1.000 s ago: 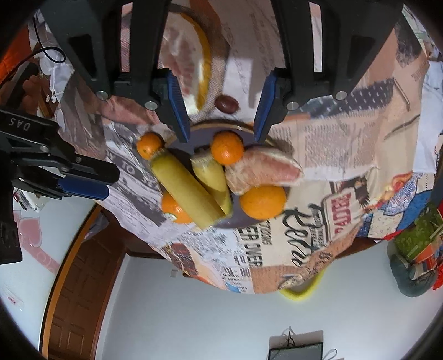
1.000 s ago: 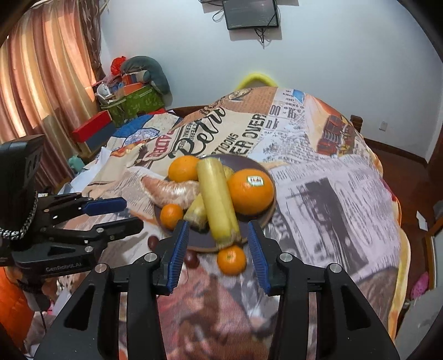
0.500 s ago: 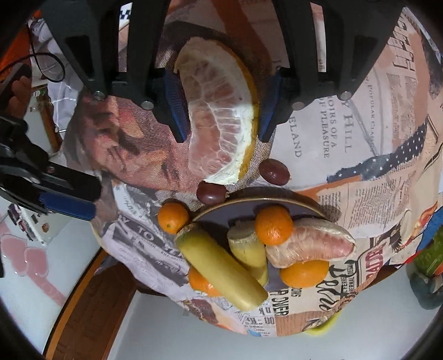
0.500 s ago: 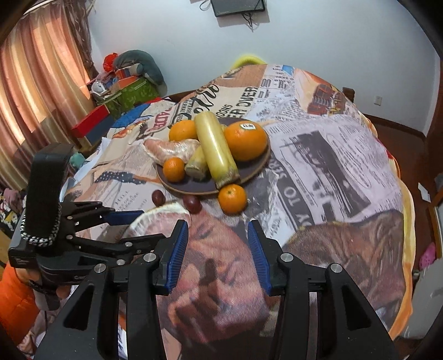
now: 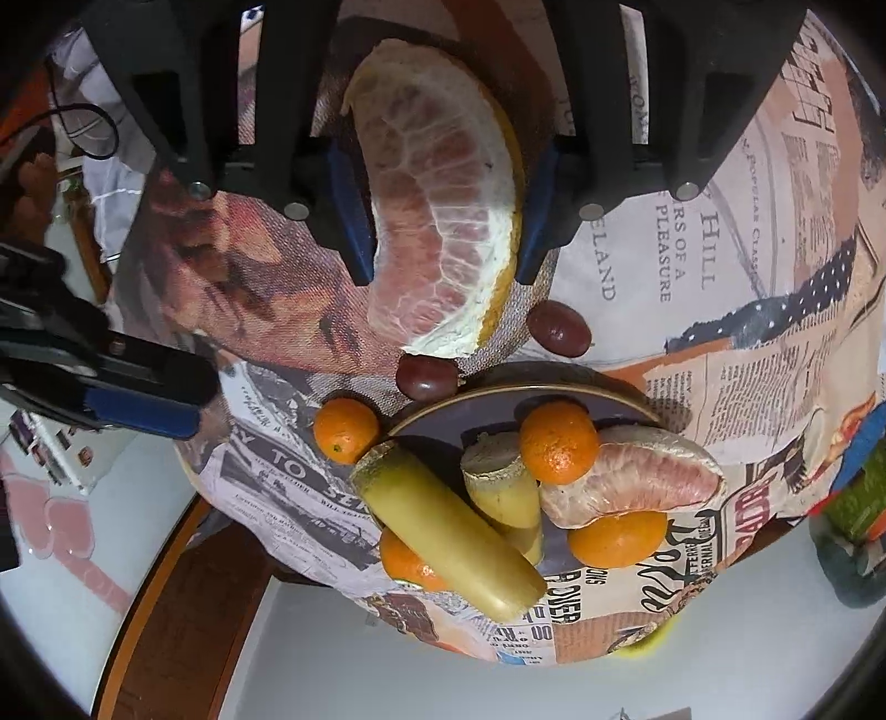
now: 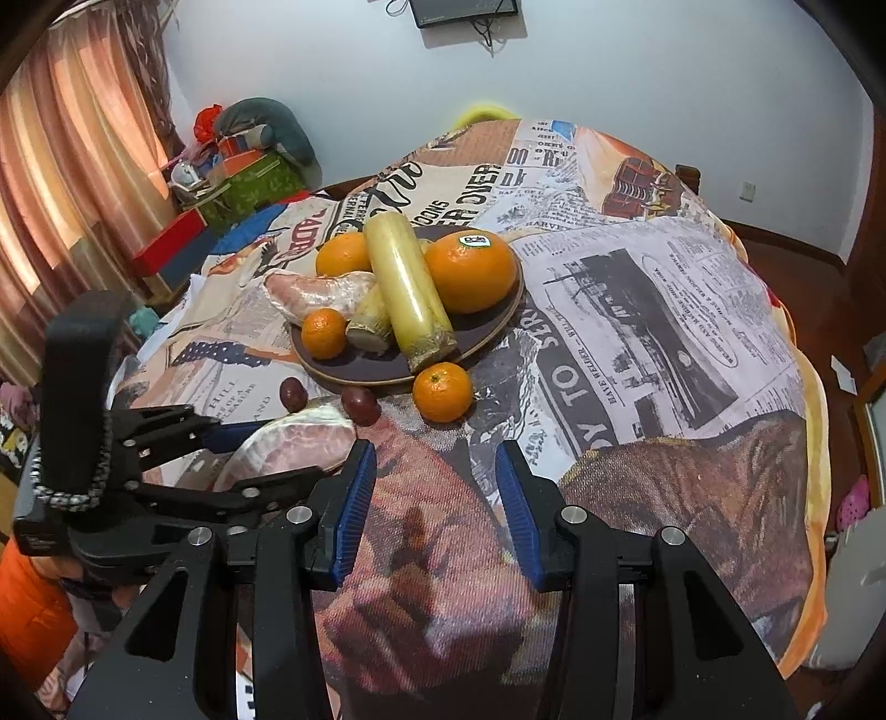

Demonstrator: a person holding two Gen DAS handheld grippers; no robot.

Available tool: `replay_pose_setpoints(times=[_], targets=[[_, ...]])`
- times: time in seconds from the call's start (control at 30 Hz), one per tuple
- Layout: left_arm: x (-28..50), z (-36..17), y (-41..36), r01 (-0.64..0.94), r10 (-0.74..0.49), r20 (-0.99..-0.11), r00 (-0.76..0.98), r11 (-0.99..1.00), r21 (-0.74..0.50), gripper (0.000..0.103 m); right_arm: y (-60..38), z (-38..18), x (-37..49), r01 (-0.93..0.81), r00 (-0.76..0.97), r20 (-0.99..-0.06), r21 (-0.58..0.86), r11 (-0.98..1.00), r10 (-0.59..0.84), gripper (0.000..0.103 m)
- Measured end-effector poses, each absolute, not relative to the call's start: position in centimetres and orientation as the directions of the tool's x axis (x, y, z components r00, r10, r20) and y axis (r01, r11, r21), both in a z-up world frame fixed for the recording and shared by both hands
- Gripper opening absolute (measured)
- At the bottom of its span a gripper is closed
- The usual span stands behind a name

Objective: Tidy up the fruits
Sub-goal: 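Grasp the large peeled pomelo half with the left gripper, then grasp a small mandarin with the right gripper while the left gripper lifts the pomelo half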

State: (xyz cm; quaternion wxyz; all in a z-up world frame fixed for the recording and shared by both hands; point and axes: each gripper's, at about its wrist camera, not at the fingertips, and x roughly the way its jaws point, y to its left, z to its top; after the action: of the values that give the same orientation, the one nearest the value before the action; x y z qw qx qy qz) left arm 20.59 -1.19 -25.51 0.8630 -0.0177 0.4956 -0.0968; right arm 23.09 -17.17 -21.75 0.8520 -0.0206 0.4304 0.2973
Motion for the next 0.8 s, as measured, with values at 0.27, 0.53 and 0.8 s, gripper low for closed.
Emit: replay_pose_setpoints(times=[0.27,0.53,0.8], targets=[[19.6,-23.1,-0.1,0.138,-0.194,-0.809,0.554,0.980,-0.141,0.049,-16.3,-23.3,25.4,-0.515,0.433,-0.759,0.234,0.825,0.486,0.041],[19.6,-21.6,1.0,0.128,-0.206,-0.778,0.594,0.979,-0.161,0.049,-14.3,-25.0,27.3,-0.540,0.394,-0.789,0.217,0.813,0.472,0.041],[19.6,-20.4,1.9,0.119,-0.206,-0.754,0.624,0.978,-0.169,0.047,-14.2,-25.1,27.1,-0.551,0.390,-0.788,0.215,0.807,0.476,0.032]])
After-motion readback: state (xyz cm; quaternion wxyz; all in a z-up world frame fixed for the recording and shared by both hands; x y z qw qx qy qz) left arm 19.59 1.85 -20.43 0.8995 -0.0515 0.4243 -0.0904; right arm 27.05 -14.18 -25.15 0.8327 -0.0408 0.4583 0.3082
